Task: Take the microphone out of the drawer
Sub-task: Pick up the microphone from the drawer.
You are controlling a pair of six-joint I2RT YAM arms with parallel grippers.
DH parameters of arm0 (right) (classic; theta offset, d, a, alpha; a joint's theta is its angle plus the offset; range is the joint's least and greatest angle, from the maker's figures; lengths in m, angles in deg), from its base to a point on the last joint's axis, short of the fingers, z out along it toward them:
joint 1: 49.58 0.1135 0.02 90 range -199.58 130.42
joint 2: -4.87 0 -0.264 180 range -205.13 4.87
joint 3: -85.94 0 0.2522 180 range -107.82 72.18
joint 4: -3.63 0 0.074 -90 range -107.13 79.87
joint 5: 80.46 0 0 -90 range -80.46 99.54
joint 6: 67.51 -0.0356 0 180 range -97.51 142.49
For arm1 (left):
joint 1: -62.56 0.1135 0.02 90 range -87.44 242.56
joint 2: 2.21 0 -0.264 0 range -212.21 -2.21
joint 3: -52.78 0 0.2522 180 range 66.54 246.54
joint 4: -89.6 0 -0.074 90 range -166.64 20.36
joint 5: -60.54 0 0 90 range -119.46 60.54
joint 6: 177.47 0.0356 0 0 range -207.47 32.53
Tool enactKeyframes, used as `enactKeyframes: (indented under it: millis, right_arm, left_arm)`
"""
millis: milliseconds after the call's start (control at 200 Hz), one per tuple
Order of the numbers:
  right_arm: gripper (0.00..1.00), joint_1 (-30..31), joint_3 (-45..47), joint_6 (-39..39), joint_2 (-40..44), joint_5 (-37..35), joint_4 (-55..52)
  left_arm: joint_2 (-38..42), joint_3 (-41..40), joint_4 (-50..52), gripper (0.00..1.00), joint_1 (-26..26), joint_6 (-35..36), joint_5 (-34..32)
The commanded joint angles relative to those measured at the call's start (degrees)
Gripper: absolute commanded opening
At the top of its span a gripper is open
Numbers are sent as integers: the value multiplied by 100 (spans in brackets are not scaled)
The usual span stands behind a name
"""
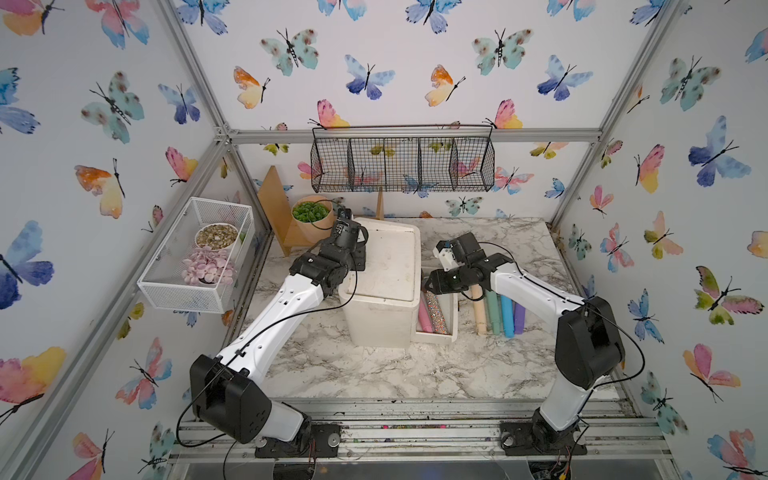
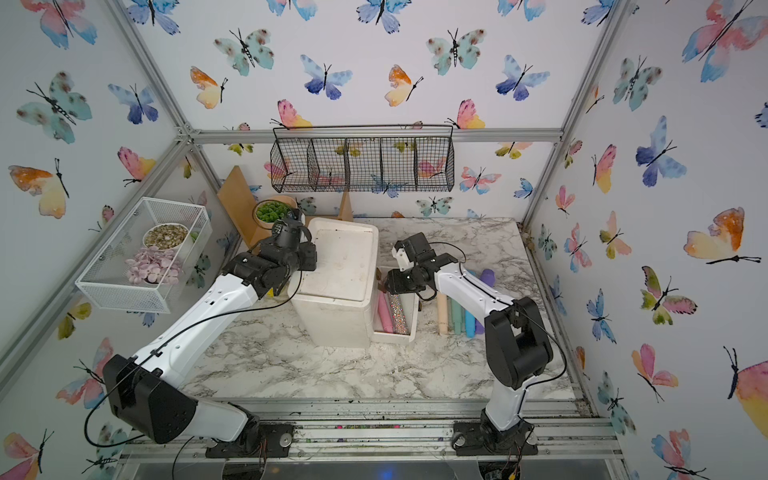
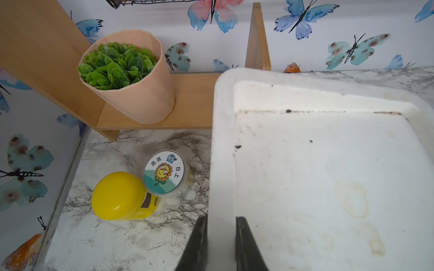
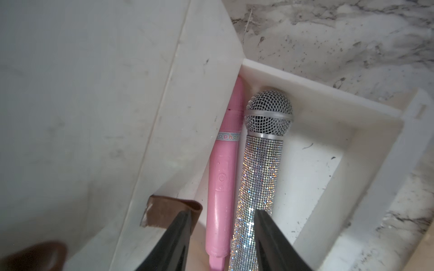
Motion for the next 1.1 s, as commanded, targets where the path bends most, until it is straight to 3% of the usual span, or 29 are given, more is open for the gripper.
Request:
enactKeyframes:
  millis: [0,420,1091]
  right_arm:
    - [50,125,-228,112,-220,-661,-497]
    - [50,295,-329,-17,-682,-1429,-561]
    - [50,435,-323,-292,-1228,-1476,-294]
  left_arm:
    - [-164,-231,145,0,-51,65,-206]
    - [-139,-285,135,0,-59,78,-220]
    - [-134,-310,134,0,-59,71,-228]
